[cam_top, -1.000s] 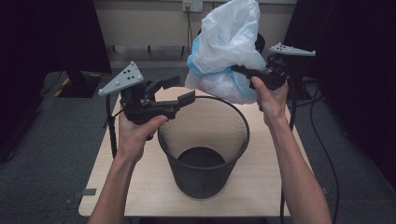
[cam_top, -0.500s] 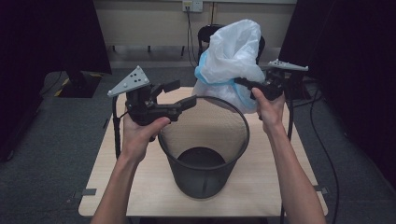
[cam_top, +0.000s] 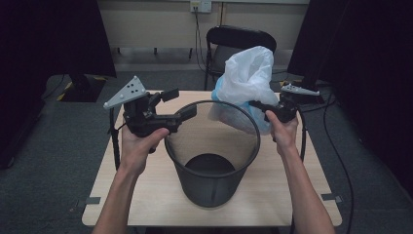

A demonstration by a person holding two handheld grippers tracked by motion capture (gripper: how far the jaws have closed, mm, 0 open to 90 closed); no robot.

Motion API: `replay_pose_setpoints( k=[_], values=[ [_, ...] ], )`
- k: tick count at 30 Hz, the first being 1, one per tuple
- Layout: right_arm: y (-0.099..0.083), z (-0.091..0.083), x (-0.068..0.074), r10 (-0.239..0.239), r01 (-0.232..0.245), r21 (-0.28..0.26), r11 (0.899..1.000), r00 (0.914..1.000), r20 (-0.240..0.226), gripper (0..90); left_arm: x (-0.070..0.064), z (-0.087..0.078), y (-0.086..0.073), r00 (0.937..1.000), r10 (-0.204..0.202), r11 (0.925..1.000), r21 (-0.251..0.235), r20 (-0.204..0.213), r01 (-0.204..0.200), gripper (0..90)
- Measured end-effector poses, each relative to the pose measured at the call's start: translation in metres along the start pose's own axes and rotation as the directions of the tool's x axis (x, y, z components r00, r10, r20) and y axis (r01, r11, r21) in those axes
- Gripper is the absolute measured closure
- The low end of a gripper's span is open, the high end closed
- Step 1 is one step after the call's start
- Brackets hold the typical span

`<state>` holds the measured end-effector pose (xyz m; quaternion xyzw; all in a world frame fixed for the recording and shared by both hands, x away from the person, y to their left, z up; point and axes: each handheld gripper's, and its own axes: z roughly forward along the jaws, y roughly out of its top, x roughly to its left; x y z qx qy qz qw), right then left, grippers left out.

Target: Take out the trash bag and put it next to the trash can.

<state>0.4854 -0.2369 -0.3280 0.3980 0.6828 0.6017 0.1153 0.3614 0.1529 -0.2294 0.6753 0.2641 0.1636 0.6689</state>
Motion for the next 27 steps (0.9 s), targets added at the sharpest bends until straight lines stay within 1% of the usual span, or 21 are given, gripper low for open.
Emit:
replay_pose_setpoints(
  k=[1,2,3,4,5,6,7,8,9,10,12,15,18,19,20,22,23,24,25,26,27],
  values=[
    [-0.010,0.001,-0.007,0.011,-0.011,0.017,1.000,0.9998,0.015,88.1,0.002,0.000,-0.001,1.0000,-0.007,1.0000,0.007,0.001,0.007,15.6],
    [-0.010,0.001,-0.007,0.011,-0.011,0.017,1.000,0.9998,0.015,88.1,0.004,-0.001,-0.003,0.9998,-0.020,0.9998,0.009,0.002,0.020,15.6],
    [-0.015,0.001,-0.010,0.019,-0.020,0.020,1.000,0.9996,0.020,88.2,0.005,-0.001,-0.005,0.9997,-0.026,0.9996,0.011,-0.001,0.026,15.6],
    [-0.026,0.001,-0.016,0.027,-0.028,0.033,0.999,0.9991,0.032,88.2,0.006,-0.002,-0.007,0.9996,-0.029,0.9995,0.012,-0.007,0.029,15.6],
    [-0.026,0.001,-0.016,0.027,-0.028,0.033,0.999,0.9991,0.032,88.2,0.008,-0.003,-0.008,0.9994,-0.032,0.9994,0.012,-0.010,0.032,15.6],
    [-0.035,0.000,-0.021,0.021,-0.024,0.051,0.998,0.9984,0.052,88.1,0.009,-0.004,-0.009,0.9993,-0.036,0.9992,0.016,-0.008,0.036,15.6],
    [-0.039,-0.001,-0.023,0.018,-0.022,0.059,0.998,0.9978,0.064,88.1,0.011,-0.005,-0.010,0.9992,-0.039,0.9991,0.015,-0.011,0.039,15.6],
    [-0.039,-0.001,-0.023,0.018,-0.022,0.059,0.998,0.9978,0.064,88.1,0.012,-0.006,-0.011,0.9989,-0.044,0.9989,0.015,-0.015,0.044,15.6],
    [-0.047,-0.005,-0.029,0.022,-0.028,0.072,0.997,0.9960,0.086,88.2,0.013,-0.007,-0.012,0.9988,-0.046,0.9988,0.014,-0.017,0.046,15.6],
    [-0.047,-0.005,-0.029,0.022,-0.028,0.072,0.997,0.9960,0.086,88.2,0.014,-0.008,-0.012,0.9986,-0.049,0.9987,0.016,-0.018,0.049,15.6],
    [-0.054,-0.010,-0.035,0.026,-0.035,0.081,0.996,0.9931,0.114,88.1,0.016,-0.009,-0.015,0.9985,-0.051,0.9985,0.017,-0.021,0.051,15.6],
    [-0.064,-0.019,-0.041,0.028,-0.040,0.088,0.995,0.9900,0.139,88.1,0.019,-0.013,-0.019,0.9976,-0.064,0.9978,0.015,-0.027,0.064,15.6],
    [-0.076,-0.027,-0.047,0.029,-0.046,0.102,0.994,0.9861,0.163,88.1,0.024,-0.016,-0.025,0.9961,-0.078,0.9967,0.019,-0.041,0.079,15.6],
    [-0.083,-0.032,-0.050,0.033,-0.053,0.113,0.992,0.9841,0.174,88.1,0.026,-0.017,-0.026,0.9959,-0.078,0.9967,0.019,-0.045,0.079,15.6],
    [-0.083,-0.032,-0.050,0.033,-0.053,0.113,0.992,0.9841,0.174,88.1,0.027,-0.017,-0.028,0.9954,-0.081,0.9964,0.021,-0.050,0.083,15.6],
    [-0.090,-0.035,-0.053,0.037,-0.059,0.119,0.991,0.9826,0.182,88.0,0.030,-0.019,-0.031,0.9944,-0.088,0.9956,0.026,-0.058,0.090,15.6],
    [-0.093,-0.036,-0.055,0.029,-0.054,0.127,0.990,0.9818,0.188,88.0,0.031,-0.020,-0.032,0.9942,-0.088,0.9956,0.027,-0.061,0.090,15.6],
    [-0.096,-0.036,-0.055,0.018,-0.048,0.147,0.988,0.9800,0.198,88.0,0.032,-0.021,-0.033,0.9940,-0.089,0.9955,0.029,-0.065,0.091,15.6],
    [-0.099,-0.036,-0.055,-0.009,-0.029,0.174,0.984,0.9769,0.213,87.9,0.033,-0.022,-0.034,0.9934,-0.090,0.9954,0.025,-0.071,0.092,15.6],
    [-0.103,-0.036,-0.056,-0.023,-0.022,0.195,0.980,0.9741,0.225,87.9,0.034,-0.024,-0.036,0.9926,-0.094,0.9950,0.027,-0.076,0.096,15.6],
    [-0.109,-0.037,-0.059,-0.007,-0.040,0.200,0.979,0.9734,0.229,87.8,0.035,-0.026,-0.037,0.9925,-0.095,0.9948,0.029,-0.077,0.098,15.6]
  ],
)
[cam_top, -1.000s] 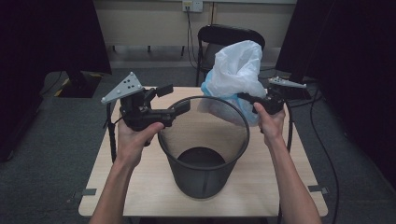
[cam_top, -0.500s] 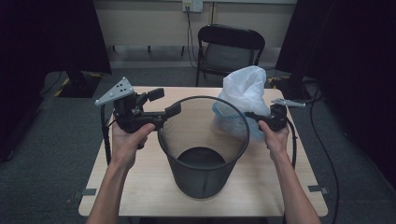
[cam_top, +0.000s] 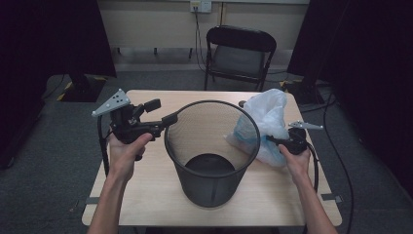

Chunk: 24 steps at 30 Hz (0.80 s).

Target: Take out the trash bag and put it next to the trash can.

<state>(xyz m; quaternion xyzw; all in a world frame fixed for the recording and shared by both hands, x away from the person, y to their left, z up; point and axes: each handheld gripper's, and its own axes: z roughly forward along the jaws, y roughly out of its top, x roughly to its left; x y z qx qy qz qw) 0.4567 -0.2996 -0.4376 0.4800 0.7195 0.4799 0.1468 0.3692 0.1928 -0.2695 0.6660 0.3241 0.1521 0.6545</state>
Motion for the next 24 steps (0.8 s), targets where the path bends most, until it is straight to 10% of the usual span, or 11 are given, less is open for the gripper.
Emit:
replay_pose_setpoints(
  k=[7,16,24],
  values=[
    [-0.018,0.017,-0.005,0.020,-0.022,0.058,0.998,0.9996,0.020,86.6,0.012,-0.019,-0.020,0.9916,0.042,0.9971,0.069,-0.122,-0.034,15.7],
    [-0.022,0.037,-0.017,0.057,-0.060,0.070,0.996,0.9977,0.038,84.8,0.034,-0.034,-0.041,0.9893,-0.008,0.9957,0.090,-0.145,0.021,15.8],
    [-0.014,0.051,-0.025,0.081,-0.087,0.065,0.994,0.9931,0.085,82.3,0.052,-0.035,-0.074,0.9770,-0.039,0.9792,0.187,-0.210,0.079,16.4]
  ],
)
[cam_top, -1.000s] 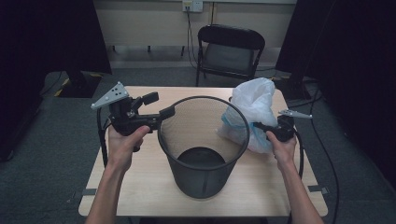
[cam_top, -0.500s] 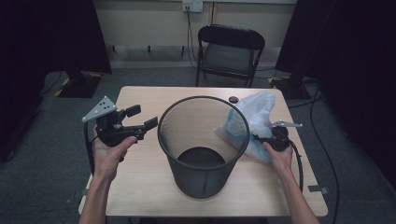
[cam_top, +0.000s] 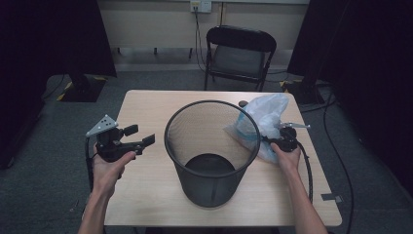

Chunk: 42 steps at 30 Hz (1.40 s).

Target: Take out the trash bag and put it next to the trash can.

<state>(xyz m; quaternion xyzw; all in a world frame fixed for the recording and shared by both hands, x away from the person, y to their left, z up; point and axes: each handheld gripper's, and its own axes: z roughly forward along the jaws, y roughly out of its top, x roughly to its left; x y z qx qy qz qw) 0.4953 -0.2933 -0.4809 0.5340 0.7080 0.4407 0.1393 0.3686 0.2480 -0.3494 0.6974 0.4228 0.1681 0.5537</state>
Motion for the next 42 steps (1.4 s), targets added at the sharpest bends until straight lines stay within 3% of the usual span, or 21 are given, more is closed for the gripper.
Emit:
replay_pose_setpoints(
  k=[4,9,12,15,18,20,22,23,24,27,29,31,35,36,38,39,42],
  values=[
    [0.003,0.005,0.000,-0.005,0.005,-0.004,1.000,0.9997,0.023,81.0,0.007,0.011,-0.017,0.9997,-0.022,0.9974,0.068,-0.010,0.023,17.2],
    [0.011,0.009,0.001,-0.010,0.011,-0.013,1.000,0.9980,0.062,74.9,0.007,0.024,-0.042,0.9991,-0.038,0.9906,0.130,-0.021,0.040,19.5],
    [0.017,0.010,0.003,-0.017,0.019,-0.020,1.000,0.9979,0.062,67.4,0.008,0.034,-0.061,0.9996,-0.015,0.9734,0.228,-0.023,0.020,20.1],
    [0.020,0.006,0.005,-0.004,0.005,-0.028,1.000,0.9989,0.047,53.5,0.008,0.041,-0.079,0.9992,-0.030,0.9653,0.259,-0.027,0.036,19.9],
    [0.021,0.002,0.005,0.010,-0.009,-0.035,0.999,0.9997,0.023,47.3,0.008,0.048,-0.095,0.9988,-0.029,0.9501,0.309,-0.040,0.040,19.6],
    [0.022,-0.002,0.006,0.015,-0.014,-0.045,0.999,0.9998,0.016,42.0,0.005,0.054,-0.103,0.9979,-0.009,0.9359,0.351,-0.064,0.031,19.6],
    [0.024,-0.006,0.008,0.016,-0.015,-0.046,0.999,0.9998,0.014,37.2,0.003,0.058,-0.109,0.9982,-0.004,0.9271,0.374,-0.060,0.026,19.6],
    [0.024,-0.008,0.009,0.016,-0.016,-0.052,0.999,0.9998,0.009,34.7,0.002,0.059,-0.112,0.9976,0.008,0.9307,0.365,-0.069,0.017,19.6],
    [0.025,-0.009,0.010,0.020,-0.019,-0.055,0.998,0.9998,0.007,32.7,0.001,0.060,-0.115,0.9970,0.013,0.9287,0.370,-0.077,0.016,19.6],
    [0.025,-0.014,0.014,0.004,-0.004,-0.055,0.998,1.0000,0.002,28.7,0.002,0.063,-0.124,0.9941,0.035,0.9140,0.406,-0.102,0.009,19.6],
    [0.026,-0.018,0.017,0.003,-0.003,-0.057,0.998,1.0000,0.004,24.8,0.003,0.065,-0.130,0.9928,0.025,0.9115,0.411,-0.117,0.025,19.6],
    [0.026,-0.023,0.019,0.002,-0.002,-0.061,0.998,1.0000,0.008,23.0,0.003,0.065,-0.131,0.9913,0.055,0.9111,0.412,-0.120,-0.001,19.1],
    [0.027,-0.033,0.022,-0.009,0.011,-0.067,0.998,0.9997,0.021,17.2,0.002,0.068,-0.134,0.9886,0.077,0.9187,0.394,-0.129,-0.020,16.7],
    [0.027,-0.036,0.022,-0.012,0.013,-0.067,0.998,0.9996,0.024,16.9,0.001,0.068,-0.136,0.9858,0.105,0.9176,0.395,-0.131,-0.045,15.7],
    [0.027,-0.041,0.023,-0.015,0.016,-0.074,0.997,0.9996,0.022,16.7,-0.003,0.071,-0.139,0.9696,0.200,0.9062,0.403,-0.141,-0.129,15.4],
    [0.026,-0.044,0.023,-0.010,0.011,-0.078,0.997,0.9998,0.017,15.8,-0.003,0.072,-0.140,0.9714,0.194,0.9097,0.396,-0.137,-0.125,13.0],
    [0.021,-0.049,0.025,-0.008,0.009,-0.079,0.997,0.9999,0.013,15.6,-0.003,0.072,-0.140,0.9709,0.194,0.9095,0.396,-0.140,-0.125,11.7]
  ],
)
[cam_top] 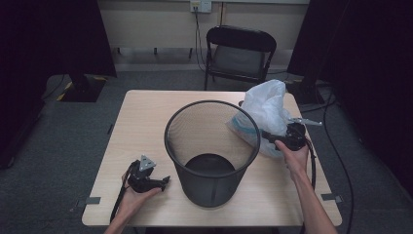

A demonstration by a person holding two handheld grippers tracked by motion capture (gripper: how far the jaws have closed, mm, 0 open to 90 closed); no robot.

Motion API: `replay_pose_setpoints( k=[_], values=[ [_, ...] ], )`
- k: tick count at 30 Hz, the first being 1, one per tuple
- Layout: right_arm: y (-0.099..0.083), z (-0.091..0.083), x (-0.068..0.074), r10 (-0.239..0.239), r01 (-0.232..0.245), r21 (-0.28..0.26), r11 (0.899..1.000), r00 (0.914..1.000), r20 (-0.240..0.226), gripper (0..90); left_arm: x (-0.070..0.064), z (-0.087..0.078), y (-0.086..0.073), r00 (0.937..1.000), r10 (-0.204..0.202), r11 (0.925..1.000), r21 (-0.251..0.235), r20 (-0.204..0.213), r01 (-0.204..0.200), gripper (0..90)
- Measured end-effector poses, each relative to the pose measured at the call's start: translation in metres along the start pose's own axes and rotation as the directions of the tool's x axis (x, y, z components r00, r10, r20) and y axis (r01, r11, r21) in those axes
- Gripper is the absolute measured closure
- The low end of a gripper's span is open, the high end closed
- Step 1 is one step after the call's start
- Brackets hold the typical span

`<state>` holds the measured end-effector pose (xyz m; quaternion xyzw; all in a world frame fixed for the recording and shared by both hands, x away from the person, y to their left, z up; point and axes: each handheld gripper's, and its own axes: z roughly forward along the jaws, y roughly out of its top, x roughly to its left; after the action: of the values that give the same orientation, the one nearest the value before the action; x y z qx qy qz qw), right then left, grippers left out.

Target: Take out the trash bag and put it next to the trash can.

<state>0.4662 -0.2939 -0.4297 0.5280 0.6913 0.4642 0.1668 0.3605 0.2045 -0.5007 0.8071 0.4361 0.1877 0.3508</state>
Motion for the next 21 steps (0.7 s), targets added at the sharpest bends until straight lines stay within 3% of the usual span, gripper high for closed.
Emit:
replay_pose_setpoints(
  k=[9,21],
  values=[
    [-0.008,-0.027,0.003,-0.008,0.008,-0.027,1.000,0.9997,-0.023,15.6,0.000,0.000,0.000,1.0000,-0.001,1.0000,-0.001,-0.001,0.001,11.7],
    [-0.011,-0.064,0.018,-0.062,0.058,-0.114,0.992,0.9975,-0.033,15.7,0.000,0.000,0.000,1.0000,-0.001,1.0000,0.000,-0.001,0.001,11.7]
  ],
)
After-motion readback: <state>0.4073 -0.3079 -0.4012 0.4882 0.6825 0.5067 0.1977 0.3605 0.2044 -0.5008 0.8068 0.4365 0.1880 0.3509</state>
